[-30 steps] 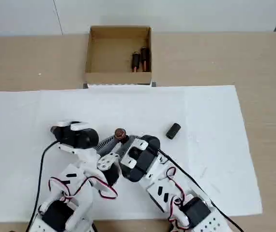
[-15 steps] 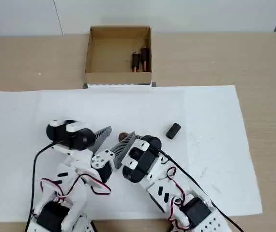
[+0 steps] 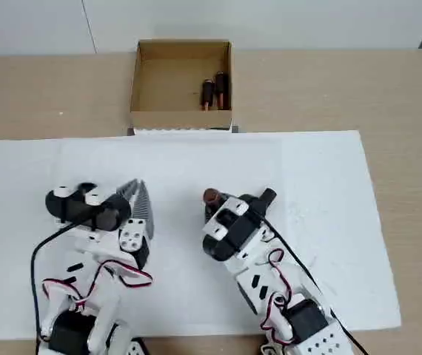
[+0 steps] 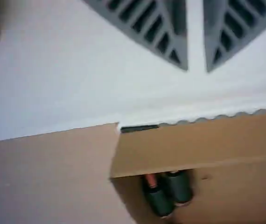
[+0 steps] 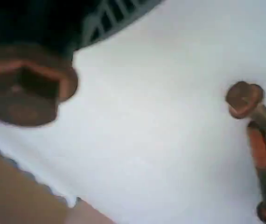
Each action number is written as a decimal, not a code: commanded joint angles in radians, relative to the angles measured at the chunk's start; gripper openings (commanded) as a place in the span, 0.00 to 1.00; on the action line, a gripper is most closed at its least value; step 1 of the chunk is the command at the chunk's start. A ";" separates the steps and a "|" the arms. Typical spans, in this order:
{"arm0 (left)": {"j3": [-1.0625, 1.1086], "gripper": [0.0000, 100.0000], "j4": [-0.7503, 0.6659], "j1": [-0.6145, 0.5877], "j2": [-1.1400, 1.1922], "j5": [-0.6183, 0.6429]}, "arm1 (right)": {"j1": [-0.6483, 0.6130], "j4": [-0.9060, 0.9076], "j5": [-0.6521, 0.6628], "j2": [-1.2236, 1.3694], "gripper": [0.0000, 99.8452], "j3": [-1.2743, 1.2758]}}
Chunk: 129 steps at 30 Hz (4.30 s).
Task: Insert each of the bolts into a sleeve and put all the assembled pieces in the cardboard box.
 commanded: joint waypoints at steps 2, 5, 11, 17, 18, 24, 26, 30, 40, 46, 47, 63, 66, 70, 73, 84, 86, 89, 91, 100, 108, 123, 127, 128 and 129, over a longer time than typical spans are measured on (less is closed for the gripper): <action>0.087 0.01 -0.006 -0.094 -0.008 -0.055 | 0.102 -0.007 -0.040 -0.008 0.00 0.011; 0.153 0.01 -0.002 -0.140 -0.008 -0.060 | 0.179 0.044 -0.048 -0.008 0.00 0.008; 0.239 0.01 -0.008 -0.149 -0.008 -0.091 | 0.203 0.079 -0.057 -0.008 0.00 -0.006; 0.265 0.01 -0.028 -0.147 -0.008 -0.094 | 0.205 0.127 -0.057 0.004 0.00 -0.118; 0.265 0.01 -0.025 -0.147 -0.006 -0.094 | 0.205 0.154 -0.060 0.004 0.00 -0.130; 0.265 0.01 -0.006 -0.147 -0.005 -0.091 | 0.206 0.269 -0.144 0.041 0.00 -0.227; 0.265 0.01 -0.006 -0.147 -0.005 -0.091 | 0.208 0.257 -0.146 0.110 0.00 -0.255; 0.265 0.01 -0.006 -0.147 -0.005 -0.091 | 0.206 0.165 -0.150 0.332 0.00 -0.367; 0.265 0.01 -0.006 -0.147 -0.005 -0.089 | 0.209 0.128 -0.258 1.082 0.00 -1.017; 0.265 0.01 -0.002 -0.149 -0.006 -0.087 | 0.209 0.122 -0.255 1.448 0.00 -1.352; 0.265 0.01 -0.002 -0.149 -0.006 -0.087 | 0.209 0.122 -0.252 1.506 0.00 -1.405; 0.265 0.01 0.000 -0.147 -0.006 -0.091 | 0.208 -0.036 0.037 2.325 0.00 -2.183; 0.265 0.01 0.000 -0.147 -0.006 -0.091 | 0.208 -0.041 0.041 2.436 0.01 -2.272; 0.265 0.01 0.000 -0.147 -0.006 -0.091 | 0.205 -0.036 0.040 2.539 0.01 -2.352; 0.265 0.01 0.000 -0.147 -0.006 -0.091 | 0.203 -0.033 0.037 2.582 0.08 -2.381; 0.265 0.01 0.000 -0.147 -0.006 -0.091 | 0.203 -0.031 0.037 2.589 0.16 -2.381; 0.265 0.01 0.000 -0.147 -0.006 -0.091 | 0.203 -0.022 0.037 2.568 0.16 -2.381; 0.265 0.01 0.000 -0.147 -0.006 -0.091 | 0.203 0.044 0.035 2.522 0.16 -2.381; 0.265 0.01 0.000 -0.147 -0.006 -0.091 | 0.202 0.099 0.035 2.500 0.16 -2.381; 0.265 0.01 0.000 -0.147 -0.006 -0.091 | 0.203 0.363 0.034 2.338 0.01 -2.381; 0.265 0.01 0.000 -0.147 -0.006 -0.091 | 0.203 0.664 -0.095 2.164 0.00 -2.381; 0.265 0.01 0.000 -0.147 -0.006 -0.091 | 0.229 1.168 -0.381 1.956 0.00 -2.377; 0.265 0.01 0.000 -0.147 -0.006 -0.089 | 0.272 1.181 -0.446 1.923 0.00 -2.361; 0.265 0.01 0.000 -0.147 -0.006 -0.089 | 0.280 1.182 -0.457 1.914 0.00 -2.341; 0.265 0.01 0.000 -0.147 -0.006 -0.089 | 0.288 1.184 -0.468 1.903 0.00 -2.312</action>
